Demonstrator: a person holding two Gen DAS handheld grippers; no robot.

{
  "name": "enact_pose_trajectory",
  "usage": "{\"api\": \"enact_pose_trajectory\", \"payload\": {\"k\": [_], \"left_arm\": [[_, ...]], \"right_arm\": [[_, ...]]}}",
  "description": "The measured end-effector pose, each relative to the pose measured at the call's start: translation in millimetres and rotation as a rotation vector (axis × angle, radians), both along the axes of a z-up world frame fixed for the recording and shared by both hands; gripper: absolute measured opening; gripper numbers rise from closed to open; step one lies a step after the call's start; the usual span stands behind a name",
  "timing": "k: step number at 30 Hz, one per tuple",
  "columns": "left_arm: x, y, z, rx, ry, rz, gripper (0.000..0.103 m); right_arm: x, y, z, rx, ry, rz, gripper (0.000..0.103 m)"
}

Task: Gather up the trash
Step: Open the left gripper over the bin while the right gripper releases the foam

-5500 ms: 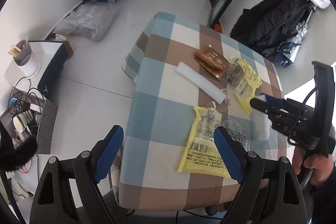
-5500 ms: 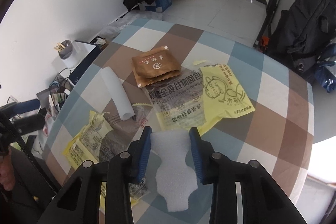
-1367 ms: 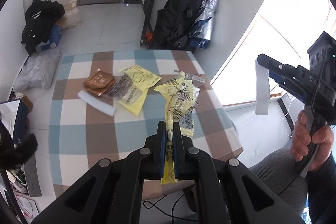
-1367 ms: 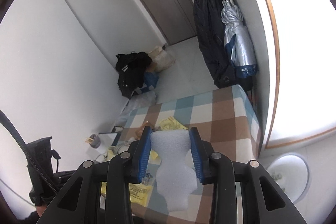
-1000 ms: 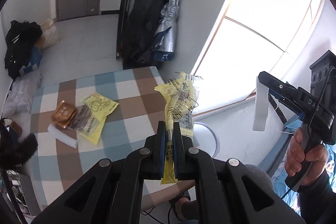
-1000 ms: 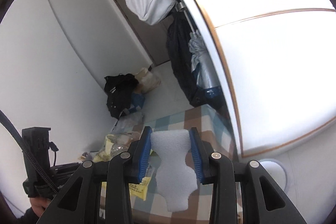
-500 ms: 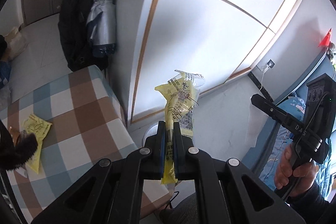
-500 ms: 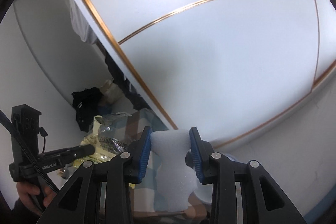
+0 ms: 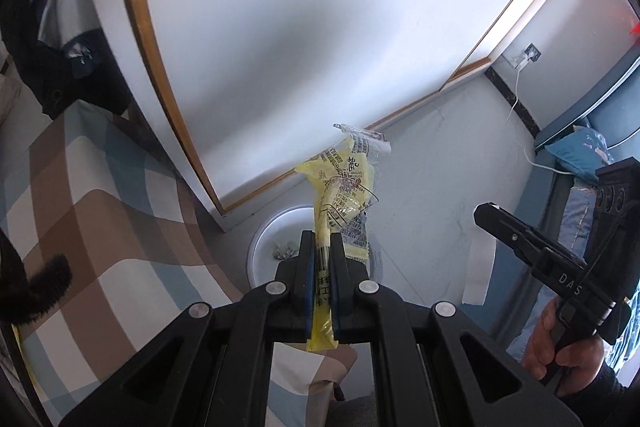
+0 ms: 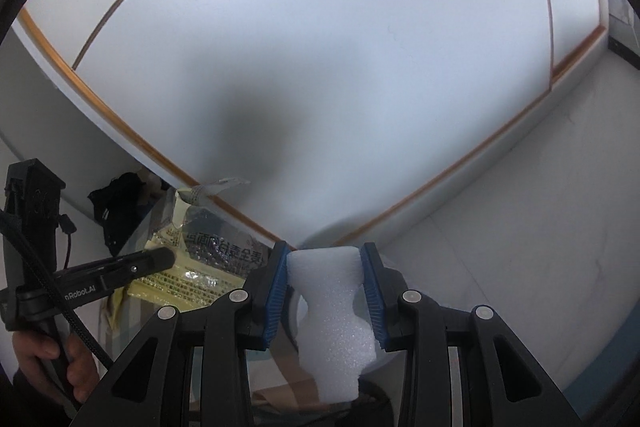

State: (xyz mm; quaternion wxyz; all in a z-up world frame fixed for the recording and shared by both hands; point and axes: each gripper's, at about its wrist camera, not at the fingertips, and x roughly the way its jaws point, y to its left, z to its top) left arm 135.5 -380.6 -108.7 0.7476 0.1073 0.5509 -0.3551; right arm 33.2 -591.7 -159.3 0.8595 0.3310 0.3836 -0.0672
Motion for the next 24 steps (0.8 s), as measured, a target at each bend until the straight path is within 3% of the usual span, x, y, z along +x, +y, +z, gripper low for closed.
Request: {"api": "enact_pose_trajectory", "payload": {"k": [14, 21, 24], "left_arm": [[24, -39, -91, 0.246, 0.231, -0.012, 0.003], [30, -35, -103, 0.282, 0.292, 0.029, 0.007], [30, -37, -101, 0.291, 0.323, 0.033, 0.017]], "right_arm": [[19, -20, -85, 0.149, 0.082, -0.026, 0.035], [20, -14, -103, 0.163, 0.110, -0.038, 0.035], [26, -13, -111, 0.187, 0.110, -0.044, 0.035]]}}
